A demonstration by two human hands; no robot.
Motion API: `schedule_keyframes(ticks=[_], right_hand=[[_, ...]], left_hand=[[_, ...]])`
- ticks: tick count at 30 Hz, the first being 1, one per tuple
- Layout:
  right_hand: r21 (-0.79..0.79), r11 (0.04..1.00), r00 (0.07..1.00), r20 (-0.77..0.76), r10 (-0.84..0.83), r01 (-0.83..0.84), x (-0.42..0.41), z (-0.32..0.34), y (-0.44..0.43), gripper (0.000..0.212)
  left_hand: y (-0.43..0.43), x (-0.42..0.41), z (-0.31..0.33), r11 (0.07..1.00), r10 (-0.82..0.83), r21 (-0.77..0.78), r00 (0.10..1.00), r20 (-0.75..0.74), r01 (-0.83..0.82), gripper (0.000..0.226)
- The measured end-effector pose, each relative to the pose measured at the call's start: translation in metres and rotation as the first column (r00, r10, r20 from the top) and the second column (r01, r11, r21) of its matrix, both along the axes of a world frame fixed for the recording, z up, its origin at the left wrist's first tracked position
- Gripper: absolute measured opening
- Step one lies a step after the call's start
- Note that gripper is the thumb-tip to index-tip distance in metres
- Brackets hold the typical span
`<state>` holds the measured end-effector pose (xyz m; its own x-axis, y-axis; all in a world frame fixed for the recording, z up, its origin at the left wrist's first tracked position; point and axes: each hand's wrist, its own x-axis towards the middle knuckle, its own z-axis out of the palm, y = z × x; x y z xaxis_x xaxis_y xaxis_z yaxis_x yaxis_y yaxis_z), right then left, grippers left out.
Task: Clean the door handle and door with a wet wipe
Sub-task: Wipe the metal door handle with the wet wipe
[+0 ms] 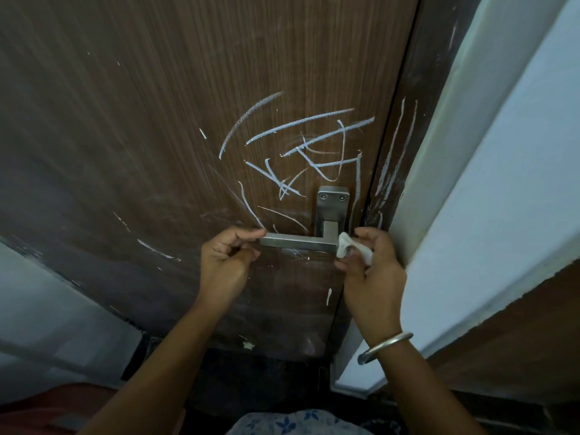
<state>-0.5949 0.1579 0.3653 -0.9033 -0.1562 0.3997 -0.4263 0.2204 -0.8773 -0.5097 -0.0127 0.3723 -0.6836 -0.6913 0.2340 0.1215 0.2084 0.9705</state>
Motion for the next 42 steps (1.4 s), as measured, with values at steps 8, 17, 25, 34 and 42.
schedule_keyframes(ticks=[8, 17, 25, 34, 42], right_hand=[[0.044, 0.998, 0.998, 0.043, 0.040, -0.042, 0.002, -0.003, -0.015, 0.036], [-0.520, 0.852, 0.598, 0.704, 0.383, 0.066, -0.006, 0.004, -0.008, 0.013], [-0.707, 0.573, 0.192, 0.683, 0.705, 0.413, -0.009, 0.006, -0.029, 0.015], [-0.787, 0.578, 0.148, 0.611, 0.777, 0.216, -0.014, 0.000, -0.025, 0.023], [-0.819, 0.441, 0.159, 0.522, 0.838, 0.367, -0.003, -0.003, -0.030, 0.020]], left_hand=[[-0.001, -0.001, -0.002, 1.000, 0.016, -0.018, 1.000, -0.020, -0.017, 0.052], [0.006, -0.006, -0.002, 0.997, 0.072, -0.025, 0.996, -0.046, -0.073, 0.049], [0.008, -0.004, 0.003, 0.998, 0.062, -0.014, 0.997, -0.034, -0.063, 0.048], [0.008, -0.001, 0.006, 0.999, 0.033, -0.011, 0.999, -0.041, -0.033, 0.052], [0.006, -0.005, 0.001, 0.999, 0.041, -0.010, 0.997, -0.066, -0.042, 0.048]])
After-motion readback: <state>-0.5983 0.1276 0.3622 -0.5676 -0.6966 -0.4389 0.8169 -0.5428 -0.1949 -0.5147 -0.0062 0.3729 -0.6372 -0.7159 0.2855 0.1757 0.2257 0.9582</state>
